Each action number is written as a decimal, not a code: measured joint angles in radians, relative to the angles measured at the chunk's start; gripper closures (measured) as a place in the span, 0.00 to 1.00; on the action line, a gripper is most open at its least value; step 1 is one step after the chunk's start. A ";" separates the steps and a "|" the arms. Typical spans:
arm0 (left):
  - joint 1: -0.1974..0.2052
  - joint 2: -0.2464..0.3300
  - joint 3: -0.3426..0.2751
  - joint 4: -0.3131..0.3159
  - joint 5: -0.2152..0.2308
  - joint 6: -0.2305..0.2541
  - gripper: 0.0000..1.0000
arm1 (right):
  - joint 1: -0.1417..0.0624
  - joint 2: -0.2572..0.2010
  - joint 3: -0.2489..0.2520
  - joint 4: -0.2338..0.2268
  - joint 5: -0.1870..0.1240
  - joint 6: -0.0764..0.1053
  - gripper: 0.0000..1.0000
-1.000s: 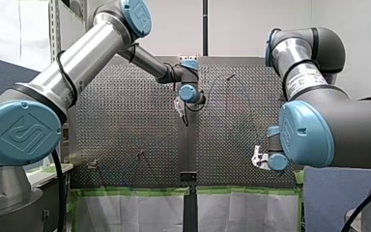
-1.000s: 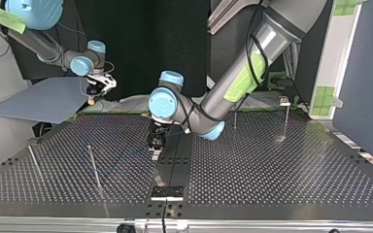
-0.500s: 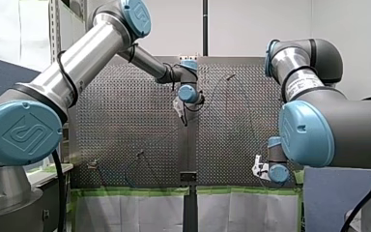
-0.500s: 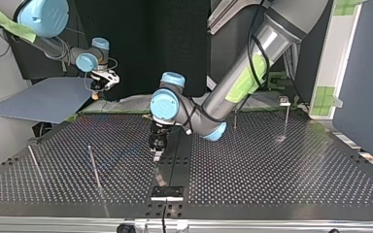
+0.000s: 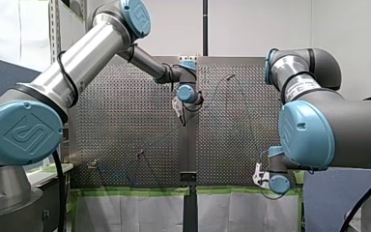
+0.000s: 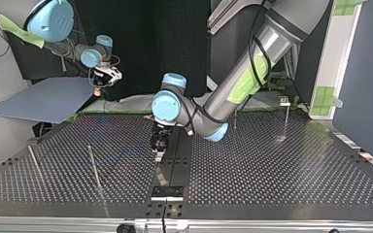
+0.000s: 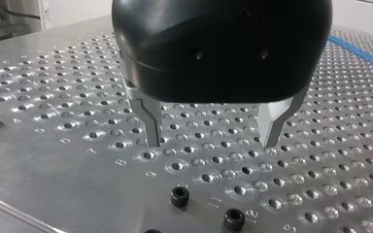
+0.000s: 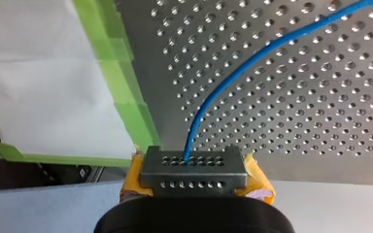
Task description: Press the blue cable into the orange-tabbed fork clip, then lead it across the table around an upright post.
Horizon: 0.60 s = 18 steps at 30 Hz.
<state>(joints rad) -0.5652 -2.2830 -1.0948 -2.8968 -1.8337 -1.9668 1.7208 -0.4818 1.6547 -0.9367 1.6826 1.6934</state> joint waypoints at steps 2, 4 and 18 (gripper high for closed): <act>0.000 0.000 0.000 0.001 0.001 0.000 0.03 | 0.004 0.001 0.012 -0.013 0.014 -0.018 1.00; 0.001 0.000 0.000 0.001 0.001 0.000 0.03 | 0.005 0.002 0.026 -0.028 0.026 -0.031 1.00; 0.003 0.000 0.000 -0.001 0.003 0.000 0.03 | 0.013 0.002 0.171 -0.175 0.005 -0.052 1.00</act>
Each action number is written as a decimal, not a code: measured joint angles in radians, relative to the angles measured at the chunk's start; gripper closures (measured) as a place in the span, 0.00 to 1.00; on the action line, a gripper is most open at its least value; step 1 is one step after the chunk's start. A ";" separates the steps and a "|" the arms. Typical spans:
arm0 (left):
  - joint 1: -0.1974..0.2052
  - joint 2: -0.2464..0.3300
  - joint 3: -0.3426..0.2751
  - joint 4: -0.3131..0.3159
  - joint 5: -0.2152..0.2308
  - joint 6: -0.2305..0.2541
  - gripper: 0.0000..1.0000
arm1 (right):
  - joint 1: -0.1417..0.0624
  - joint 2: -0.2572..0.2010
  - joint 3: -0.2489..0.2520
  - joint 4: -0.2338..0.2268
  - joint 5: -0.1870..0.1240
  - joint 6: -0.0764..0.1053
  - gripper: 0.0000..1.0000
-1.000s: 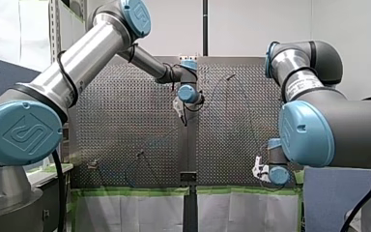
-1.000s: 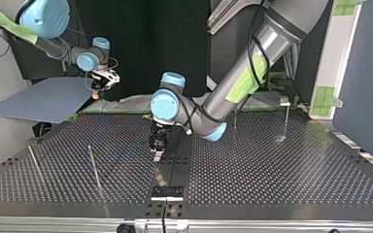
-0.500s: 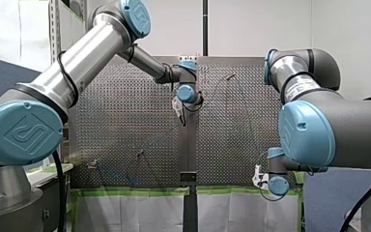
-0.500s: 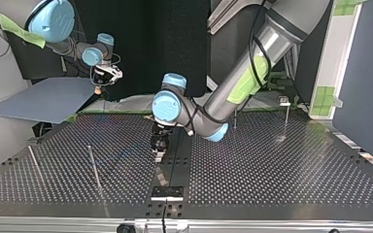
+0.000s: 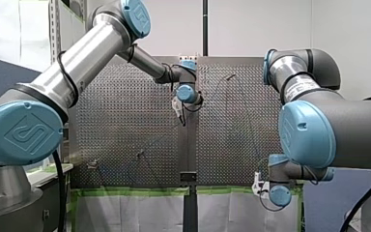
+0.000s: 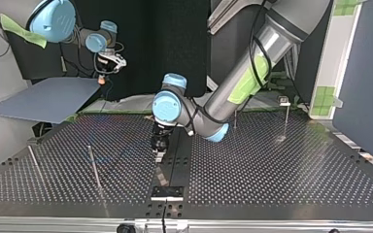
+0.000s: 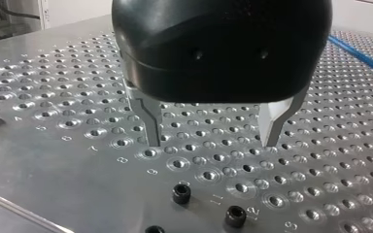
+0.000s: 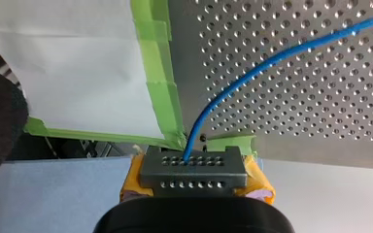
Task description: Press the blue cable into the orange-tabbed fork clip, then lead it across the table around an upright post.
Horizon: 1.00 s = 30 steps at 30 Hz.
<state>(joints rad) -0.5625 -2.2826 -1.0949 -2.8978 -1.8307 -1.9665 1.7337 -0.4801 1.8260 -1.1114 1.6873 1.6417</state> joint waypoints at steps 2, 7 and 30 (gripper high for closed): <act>0.000 0.000 0.000 -0.001 0.001 0.000 0.03 | 0.003 -0.001 0.012 -0.018 -0.013 -0.009 1.00; 0.001 0.001 0.000 -0.006 0.011 0.004 0.03 | 0.007 -0.005 0.041 -0.059 -0.028 -0.030 1.00; 0.007 0.001 0.000 -0.011 0.017 0.014 0.03 | -0.086 0.023 0.083 -0.297 -0.009 0.146 1.00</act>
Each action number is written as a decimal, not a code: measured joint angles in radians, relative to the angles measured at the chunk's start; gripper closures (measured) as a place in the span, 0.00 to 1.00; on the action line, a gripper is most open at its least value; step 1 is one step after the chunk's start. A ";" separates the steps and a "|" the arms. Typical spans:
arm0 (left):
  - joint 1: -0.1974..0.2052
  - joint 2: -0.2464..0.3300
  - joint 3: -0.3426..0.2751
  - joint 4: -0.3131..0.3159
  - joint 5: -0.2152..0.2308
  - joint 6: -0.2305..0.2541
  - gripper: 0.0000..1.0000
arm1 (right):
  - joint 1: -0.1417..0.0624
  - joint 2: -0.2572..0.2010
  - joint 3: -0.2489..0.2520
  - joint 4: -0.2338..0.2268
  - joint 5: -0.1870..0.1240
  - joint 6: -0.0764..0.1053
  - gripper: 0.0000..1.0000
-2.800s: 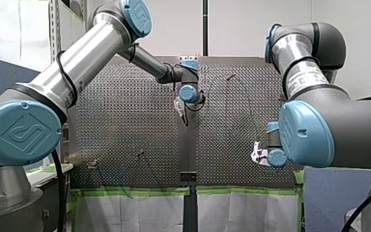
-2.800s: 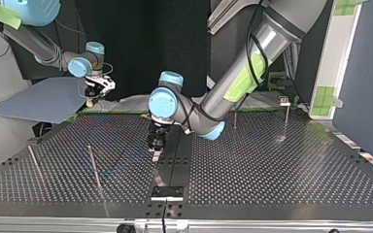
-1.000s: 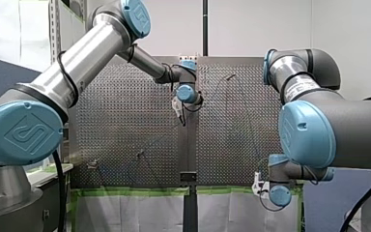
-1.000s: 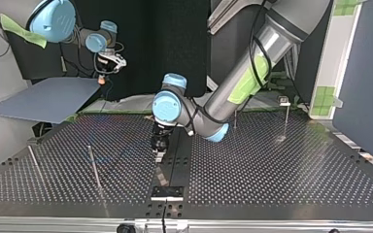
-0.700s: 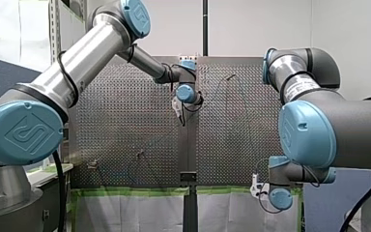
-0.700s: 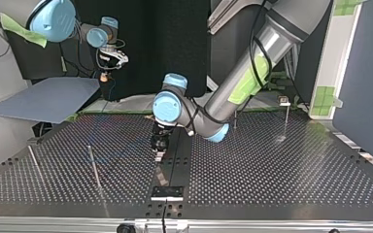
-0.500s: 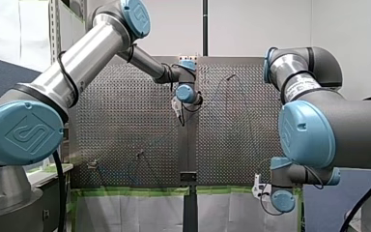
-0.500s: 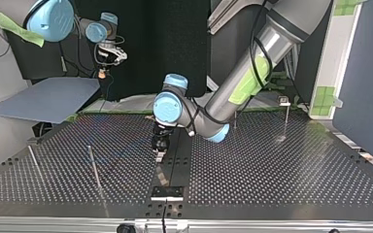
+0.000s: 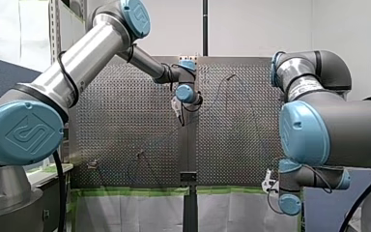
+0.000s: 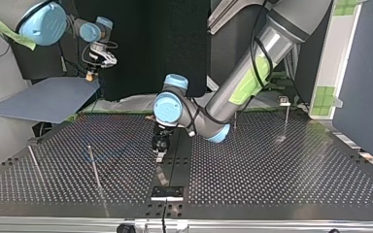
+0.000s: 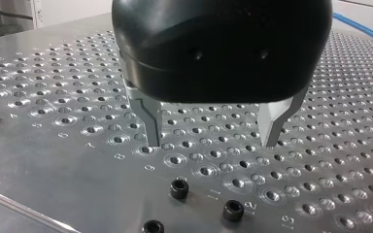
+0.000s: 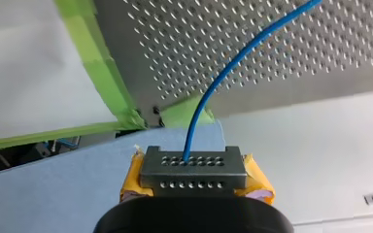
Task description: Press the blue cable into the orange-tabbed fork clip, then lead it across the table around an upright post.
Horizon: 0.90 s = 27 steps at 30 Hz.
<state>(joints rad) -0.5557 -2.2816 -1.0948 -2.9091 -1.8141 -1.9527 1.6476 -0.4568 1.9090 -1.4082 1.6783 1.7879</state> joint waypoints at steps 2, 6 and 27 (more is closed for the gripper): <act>0.000 0.000 0.000 0.000 0.000 0.000 0.03 | -0.021 0.020 -0.019 -0.005 0.004 0.009 1.00; 0.000 0.000 0.000 0.000 0.004 0.001 0.03 | -0.059 0.060 -0.059 0.019 0.022 0.015 1.00; -0.002 0.001 0.000 0.001 0.020 0.026 0.03 | -0.066 0.225 -0.205 0.070 -0.041 -0.006 1.00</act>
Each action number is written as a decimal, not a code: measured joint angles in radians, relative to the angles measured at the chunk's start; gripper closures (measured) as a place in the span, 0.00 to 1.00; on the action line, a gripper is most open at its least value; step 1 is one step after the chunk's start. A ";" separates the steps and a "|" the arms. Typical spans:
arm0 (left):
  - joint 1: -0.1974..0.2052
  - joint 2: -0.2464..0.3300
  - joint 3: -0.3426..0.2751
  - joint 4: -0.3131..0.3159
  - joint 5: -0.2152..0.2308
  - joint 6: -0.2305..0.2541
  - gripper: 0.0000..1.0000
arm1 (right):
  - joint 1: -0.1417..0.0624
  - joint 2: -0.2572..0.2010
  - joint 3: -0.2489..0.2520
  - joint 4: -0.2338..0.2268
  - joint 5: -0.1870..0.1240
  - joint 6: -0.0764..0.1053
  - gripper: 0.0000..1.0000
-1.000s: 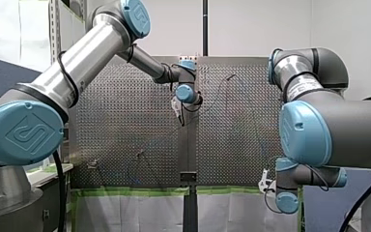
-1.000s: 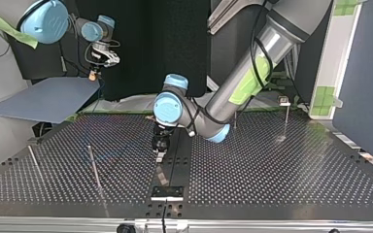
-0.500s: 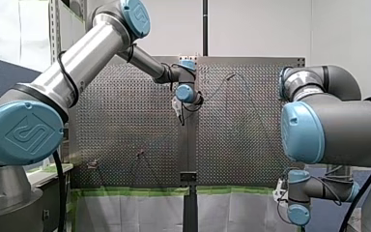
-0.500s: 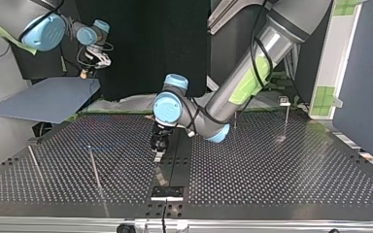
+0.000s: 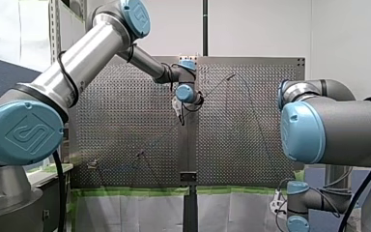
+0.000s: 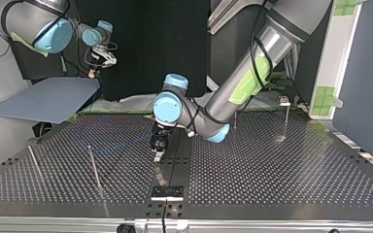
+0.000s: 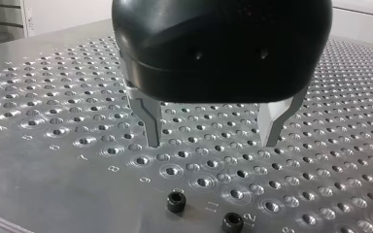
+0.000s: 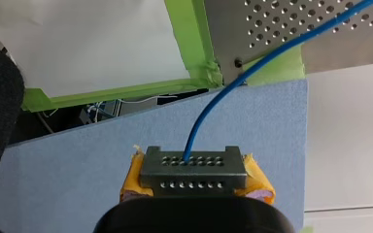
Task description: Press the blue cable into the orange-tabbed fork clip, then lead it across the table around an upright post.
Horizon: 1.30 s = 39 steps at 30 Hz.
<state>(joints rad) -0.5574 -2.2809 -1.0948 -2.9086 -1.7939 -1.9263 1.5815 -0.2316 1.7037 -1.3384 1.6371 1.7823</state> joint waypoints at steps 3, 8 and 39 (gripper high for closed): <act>0.001 0.000 0.000 0.000 0.000 0.000 0.03 | 0.000 -0.003 -0.010 0.001 -0.013 -0.004 1.00; 0.002 0.000 0.000 0.000 0.004 -0.001 0.03 | 0.003 -0.036 -0.030 0.014 -0.030 -0.005 1.00; 0.003 0.000 0.000 0.000 0.014 -0.008 0.03 | 0.032 -0.121 -0.134 0.183 -0.038 -0.012 1.00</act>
<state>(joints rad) -0.5544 -2.2812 -1.0948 -2.9090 -1.7804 -1.9343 1.6139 -0.3523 1.5702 -1.1552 1.5993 1.7706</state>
